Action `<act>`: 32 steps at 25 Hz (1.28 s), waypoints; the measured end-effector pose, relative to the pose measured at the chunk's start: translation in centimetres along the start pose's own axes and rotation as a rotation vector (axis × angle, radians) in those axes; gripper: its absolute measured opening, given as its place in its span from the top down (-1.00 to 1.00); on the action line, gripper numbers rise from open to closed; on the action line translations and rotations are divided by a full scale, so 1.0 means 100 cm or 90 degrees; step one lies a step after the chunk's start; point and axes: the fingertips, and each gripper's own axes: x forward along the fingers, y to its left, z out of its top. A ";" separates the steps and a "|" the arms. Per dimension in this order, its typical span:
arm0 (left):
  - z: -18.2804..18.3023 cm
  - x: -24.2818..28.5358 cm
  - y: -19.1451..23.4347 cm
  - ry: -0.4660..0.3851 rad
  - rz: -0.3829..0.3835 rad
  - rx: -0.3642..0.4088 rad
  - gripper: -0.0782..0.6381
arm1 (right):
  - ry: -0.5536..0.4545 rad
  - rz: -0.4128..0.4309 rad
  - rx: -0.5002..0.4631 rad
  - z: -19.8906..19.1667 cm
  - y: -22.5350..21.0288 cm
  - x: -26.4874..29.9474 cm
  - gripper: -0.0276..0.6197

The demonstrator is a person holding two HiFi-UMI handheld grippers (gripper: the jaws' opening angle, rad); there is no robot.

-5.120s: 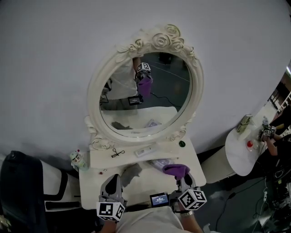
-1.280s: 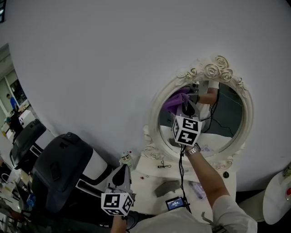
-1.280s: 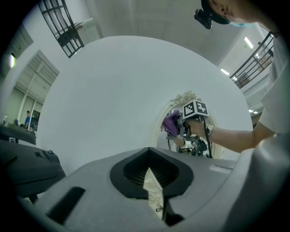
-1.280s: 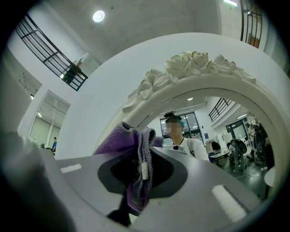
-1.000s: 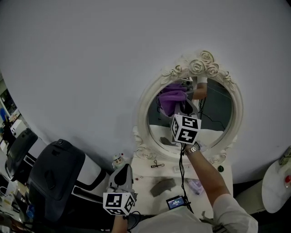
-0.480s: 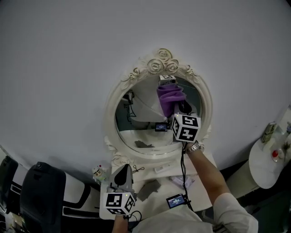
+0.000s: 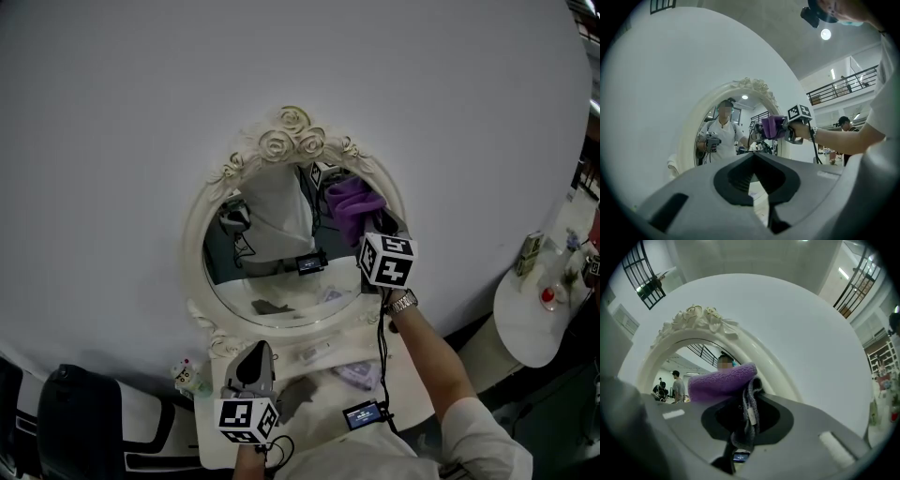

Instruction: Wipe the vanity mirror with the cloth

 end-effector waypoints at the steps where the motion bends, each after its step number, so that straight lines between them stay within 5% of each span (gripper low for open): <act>1: -0.001 0.000 -0.001 0.002 -0.001 0.000 0.78 | 0.000 -0.004 0.001 -0.001 -0.001 -0.001 0.74; 8: -0.006 -0.013 0.016 0.010 0.035 -0.010 0.78 | -0.030 0.041 0.100 -0.001 0.018 -0.014 0.74; 24: 0.001 -0.091 0.062 -0.011 0.201 -0.007 0.78 | 0.009 0.335 0.048 -0.028 0.255 -0.029 0.74; 32: -0.004 -0.150 0.083 -0.006 0.302 -0.010 0.78 | 0.077 0.366 0.053 -0.061 0.324 -0.028 0.74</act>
